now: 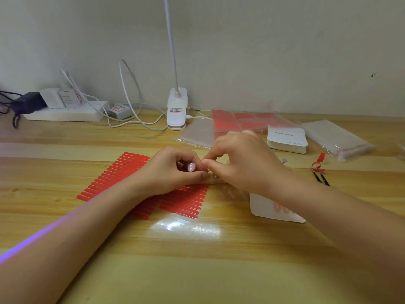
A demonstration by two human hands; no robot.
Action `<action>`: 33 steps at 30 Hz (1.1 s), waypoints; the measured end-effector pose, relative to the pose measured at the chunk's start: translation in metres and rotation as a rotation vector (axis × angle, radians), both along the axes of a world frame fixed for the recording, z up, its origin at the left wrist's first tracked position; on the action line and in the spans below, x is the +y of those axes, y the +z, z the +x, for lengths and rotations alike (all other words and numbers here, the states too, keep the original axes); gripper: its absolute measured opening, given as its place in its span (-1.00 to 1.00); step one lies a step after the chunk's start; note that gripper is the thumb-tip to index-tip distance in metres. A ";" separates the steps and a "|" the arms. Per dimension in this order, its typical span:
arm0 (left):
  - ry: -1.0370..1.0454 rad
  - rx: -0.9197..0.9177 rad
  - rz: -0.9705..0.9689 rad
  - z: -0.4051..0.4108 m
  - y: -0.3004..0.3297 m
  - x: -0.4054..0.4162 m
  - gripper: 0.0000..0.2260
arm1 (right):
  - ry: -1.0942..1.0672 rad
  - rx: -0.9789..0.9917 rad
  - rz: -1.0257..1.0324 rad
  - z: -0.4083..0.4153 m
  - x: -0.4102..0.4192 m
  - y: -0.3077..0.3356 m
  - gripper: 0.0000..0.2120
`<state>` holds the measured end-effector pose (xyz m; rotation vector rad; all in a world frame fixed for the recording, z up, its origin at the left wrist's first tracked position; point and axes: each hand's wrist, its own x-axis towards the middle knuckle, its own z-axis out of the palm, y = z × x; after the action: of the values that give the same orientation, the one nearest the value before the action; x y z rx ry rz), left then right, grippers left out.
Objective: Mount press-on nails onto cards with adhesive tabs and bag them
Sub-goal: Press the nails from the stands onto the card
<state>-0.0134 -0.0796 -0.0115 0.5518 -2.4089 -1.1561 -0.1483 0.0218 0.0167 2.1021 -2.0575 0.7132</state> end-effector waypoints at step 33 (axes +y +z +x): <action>-0.458 -0.046 -0.698 -0.013 0.006 0.069 -0.80 | -0.226 -0.499 -0.166 -0.046 0.110 -0.028 -0.82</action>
<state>-0.0269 -0.0106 -0.0054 -0.2057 -2.8234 -0.3669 -0.1939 0.1316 -0.0110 1.6863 -2.3147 1.4267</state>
